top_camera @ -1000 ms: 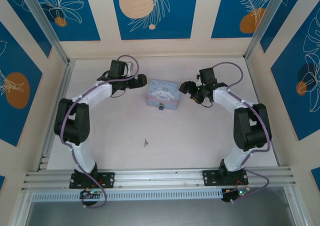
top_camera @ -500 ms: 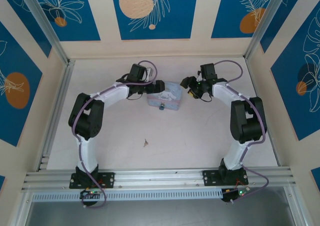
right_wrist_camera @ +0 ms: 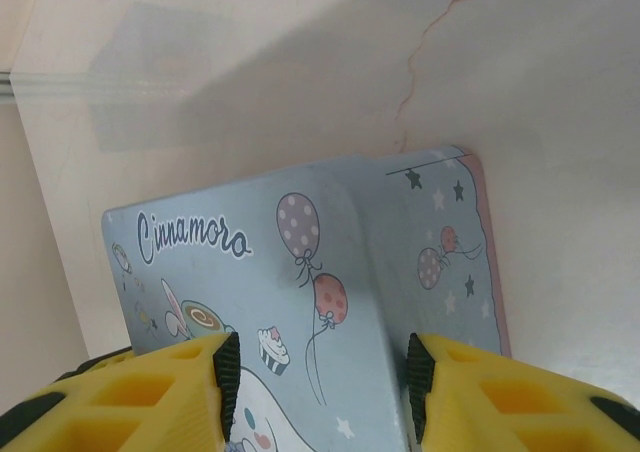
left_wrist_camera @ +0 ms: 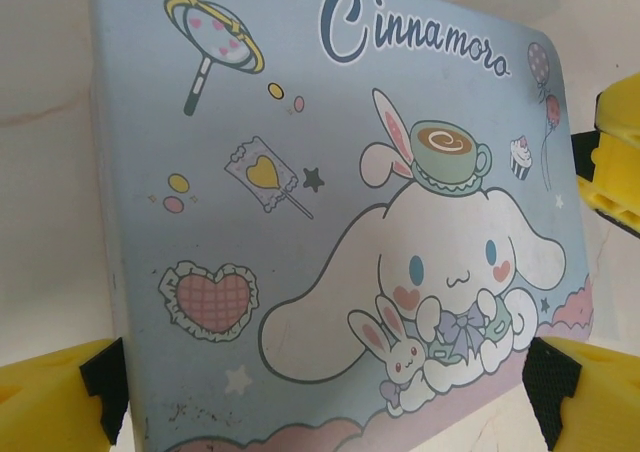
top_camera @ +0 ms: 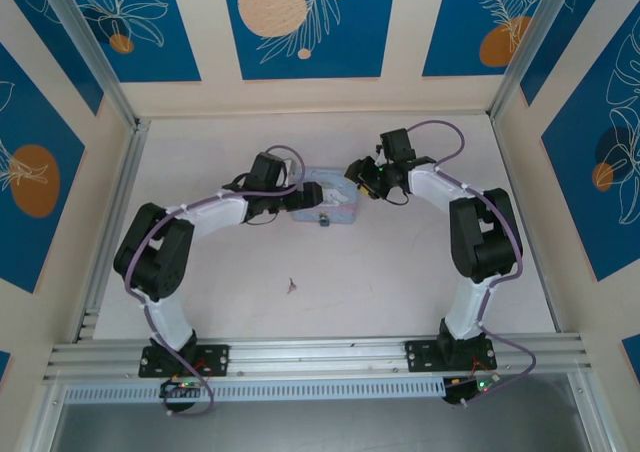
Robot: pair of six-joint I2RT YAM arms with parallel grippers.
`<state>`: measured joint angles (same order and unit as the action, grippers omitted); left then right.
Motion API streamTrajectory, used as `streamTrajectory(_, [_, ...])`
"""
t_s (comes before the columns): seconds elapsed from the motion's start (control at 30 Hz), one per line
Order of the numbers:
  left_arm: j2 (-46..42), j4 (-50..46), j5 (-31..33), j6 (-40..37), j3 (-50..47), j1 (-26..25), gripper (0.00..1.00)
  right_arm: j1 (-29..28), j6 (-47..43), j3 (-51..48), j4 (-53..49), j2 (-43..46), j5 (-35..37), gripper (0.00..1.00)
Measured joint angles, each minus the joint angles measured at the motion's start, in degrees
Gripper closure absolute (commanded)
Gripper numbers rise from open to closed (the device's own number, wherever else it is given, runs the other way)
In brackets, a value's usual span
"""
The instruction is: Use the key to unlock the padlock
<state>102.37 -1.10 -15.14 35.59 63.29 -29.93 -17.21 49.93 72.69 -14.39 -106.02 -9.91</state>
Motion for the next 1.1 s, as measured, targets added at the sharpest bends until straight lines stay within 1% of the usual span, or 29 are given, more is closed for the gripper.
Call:
streamTrajectory(0.1, [-2.67, 0.76, 1.38, 0.79, -3.34, -0.48, 0.00, -1.55, 0.09, -0.26, 0.46, 0.11, 1.16, 0.47])
streamTrajectory(0.17, [-4.24, 0.96, 2.19, 1.44, -5.16, -0.74, 0.00, -2.58, 0.37, -0.76, 0.83, 0.35, 1.70, 0.41])
streamTrajectory(0.27, [-5.86, 1.27, 3.50, 1.86, -7.02, -1.11, 0.00, -3.82, 0.74, -1.22, 0.85, 0.52, 2.03, 0.22])
streamTrajectory(0.4, [-5.95, 1.53, 4.79, 1.79, -6.99, -1.68, 0.00, -4.44, 1.09, -1.51, -0.24, 0.92, 3.28, 0.00])
streamTrajectory(0.5, [-5.99, 0.57, 6.54, 1.36, -6.49, -1.79, 0.00, -4.57, 0.87, -2.54, -1.79, 3.17, 6.56, 0.01])
streamTrajectory(0.63, [-7.30, -1.22, 8.90, 0.09, -5.99, -1.11, 0.00, -4.37, -0.17, -3.65, -4.55, 9.51, 11.93, 0.00])
streamTrajectory(0.87, [-15.04, -5.22, 11.82, -1.49, -6.03, 0.96, 0.00, -3.89, -2.58, -6.84, -6.73, 20.74, 13.09, 0.01])
streamTrajectory(0.9, [-16.33, -5.86, 12.28, -1.66, -6.05, 1.11, 0.00, -4.48, -3.10, -7.41, -7.15, 21.79, 13.00, 0.03])
streamTrajectory(0.97, [-19.71, -7.39, 13.18, -1.75, -6.64, 1.33, 0.00, -6.47, -3.91, -8.68, -8.52, 23.98, 12.59, 0.13])
streamTrajectory(1.03, [-23.04, -9.40, 14.12, -1.92, -7.52, 1.44, 0.00, -9.14, -4.24, -9.09, -10.71, 25.35, 12.11, 0.20])
streamTrajectory(1.1, [-26.16, -12.04, 14.97, -1.90, -8.33, 1.73, 0.00, -12.87, -4.09, -9.14, -12.90, 26.25, 12.39, 0.23])
